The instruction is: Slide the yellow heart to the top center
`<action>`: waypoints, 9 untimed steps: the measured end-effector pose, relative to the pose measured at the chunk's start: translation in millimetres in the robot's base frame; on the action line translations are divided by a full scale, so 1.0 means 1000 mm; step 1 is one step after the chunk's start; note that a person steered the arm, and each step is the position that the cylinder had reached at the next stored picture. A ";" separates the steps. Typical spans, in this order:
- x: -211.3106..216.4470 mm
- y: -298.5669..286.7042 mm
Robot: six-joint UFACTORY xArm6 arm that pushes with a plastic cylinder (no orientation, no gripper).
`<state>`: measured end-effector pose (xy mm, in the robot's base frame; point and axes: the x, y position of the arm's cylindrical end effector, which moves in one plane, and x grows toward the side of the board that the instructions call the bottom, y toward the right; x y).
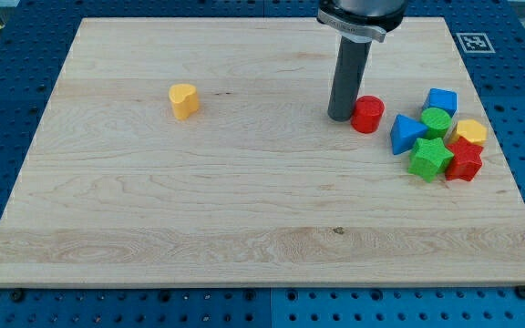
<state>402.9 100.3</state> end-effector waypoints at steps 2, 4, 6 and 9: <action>0.000 0.000; 0.000 -0.019; 0.002 -0.060; 0.040 -0.170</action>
<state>442.5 -69.2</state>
